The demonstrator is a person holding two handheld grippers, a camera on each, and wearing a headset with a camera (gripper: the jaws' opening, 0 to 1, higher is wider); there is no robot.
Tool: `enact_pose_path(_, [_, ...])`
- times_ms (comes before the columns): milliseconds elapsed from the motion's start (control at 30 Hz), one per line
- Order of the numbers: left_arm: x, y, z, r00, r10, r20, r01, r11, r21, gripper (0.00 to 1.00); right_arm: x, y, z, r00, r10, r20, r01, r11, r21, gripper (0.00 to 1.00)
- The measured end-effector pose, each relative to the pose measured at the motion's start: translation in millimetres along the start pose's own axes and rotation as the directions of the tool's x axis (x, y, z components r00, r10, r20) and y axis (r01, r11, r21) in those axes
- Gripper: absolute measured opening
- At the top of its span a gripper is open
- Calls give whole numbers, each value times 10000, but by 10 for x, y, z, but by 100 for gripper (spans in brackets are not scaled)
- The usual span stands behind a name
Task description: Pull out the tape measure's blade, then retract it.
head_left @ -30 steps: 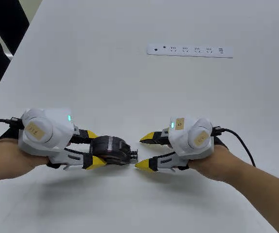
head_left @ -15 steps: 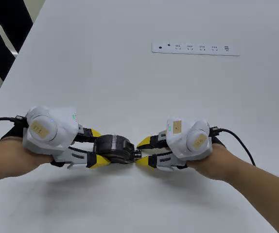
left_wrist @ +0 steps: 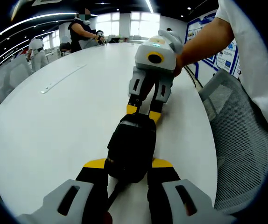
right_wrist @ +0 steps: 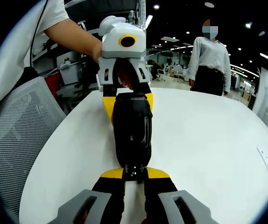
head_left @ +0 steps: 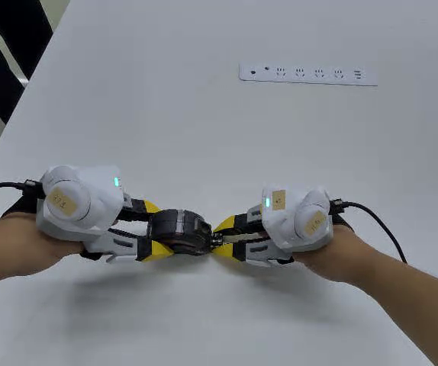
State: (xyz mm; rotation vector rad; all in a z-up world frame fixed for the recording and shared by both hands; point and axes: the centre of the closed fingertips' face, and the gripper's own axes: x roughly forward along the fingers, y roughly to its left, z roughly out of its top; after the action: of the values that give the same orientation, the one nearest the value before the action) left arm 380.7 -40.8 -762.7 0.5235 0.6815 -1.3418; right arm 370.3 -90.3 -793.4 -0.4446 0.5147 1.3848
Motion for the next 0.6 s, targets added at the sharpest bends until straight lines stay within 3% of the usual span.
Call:
enact_pose_path(300, [-1,6,-7,10000,-58,-9,59,9996,282,25,-14,-16,-7,9999,-55,-149,52,9998,-166,11])
enact_pose_path(367, [2,21,-10,10000,70,-69,-64,9973,734,24,-27,-19,-11,9998,-78,-168,76,9999,-123,11])
enact_pose_path(467, [3,24,-9,10000,-14,-19,15,9996,299,24,-42,-40,-11,9998,-108,-143,107,9999,-64,10])
enact_pose_path(600, [11,-3,-8,9999,-35,-120,42,9981,607,24,-27,1,-27,9997,-16,-224,14,10000,-93,11])
